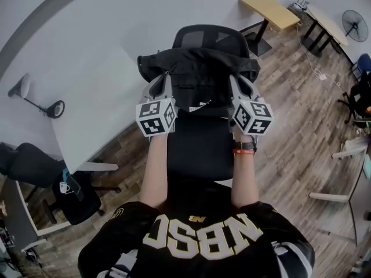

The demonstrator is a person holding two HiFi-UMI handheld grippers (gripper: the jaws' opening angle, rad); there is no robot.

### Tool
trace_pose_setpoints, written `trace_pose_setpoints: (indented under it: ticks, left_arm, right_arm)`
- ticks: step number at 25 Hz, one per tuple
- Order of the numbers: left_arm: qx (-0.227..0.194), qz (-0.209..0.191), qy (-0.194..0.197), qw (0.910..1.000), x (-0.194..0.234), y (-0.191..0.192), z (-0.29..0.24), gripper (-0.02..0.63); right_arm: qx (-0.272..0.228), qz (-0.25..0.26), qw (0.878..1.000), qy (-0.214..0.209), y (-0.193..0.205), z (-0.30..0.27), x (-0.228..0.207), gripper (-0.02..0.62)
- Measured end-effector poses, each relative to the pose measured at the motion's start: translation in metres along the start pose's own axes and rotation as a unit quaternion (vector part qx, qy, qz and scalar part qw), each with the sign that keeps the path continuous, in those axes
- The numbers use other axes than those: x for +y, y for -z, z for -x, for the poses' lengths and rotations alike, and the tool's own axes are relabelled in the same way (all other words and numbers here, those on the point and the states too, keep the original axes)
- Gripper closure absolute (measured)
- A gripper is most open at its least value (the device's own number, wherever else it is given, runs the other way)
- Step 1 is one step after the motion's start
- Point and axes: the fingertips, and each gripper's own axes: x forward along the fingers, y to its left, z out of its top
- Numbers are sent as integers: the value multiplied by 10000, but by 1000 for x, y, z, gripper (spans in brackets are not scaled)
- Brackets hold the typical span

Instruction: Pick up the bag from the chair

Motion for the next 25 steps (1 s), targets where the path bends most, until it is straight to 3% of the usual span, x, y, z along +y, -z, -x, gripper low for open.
trace_pose_setpoints:
  ticks: [6,19,25]
  left_arm:
    - [-354,-328,186,9987,-12,-38,-4,569]
    - [-315,-463,255,9981,-15,-36,-5,569]
    - [-299,-594,589,9960,-40,-31,-3,569]
  right_arm:
    - [-297,356,9989,81,-33,0,3,540]
    - [-205,503,9985,66,-31,1,11,538]
    - [-184,438,9988,101,-28,16,2,538]
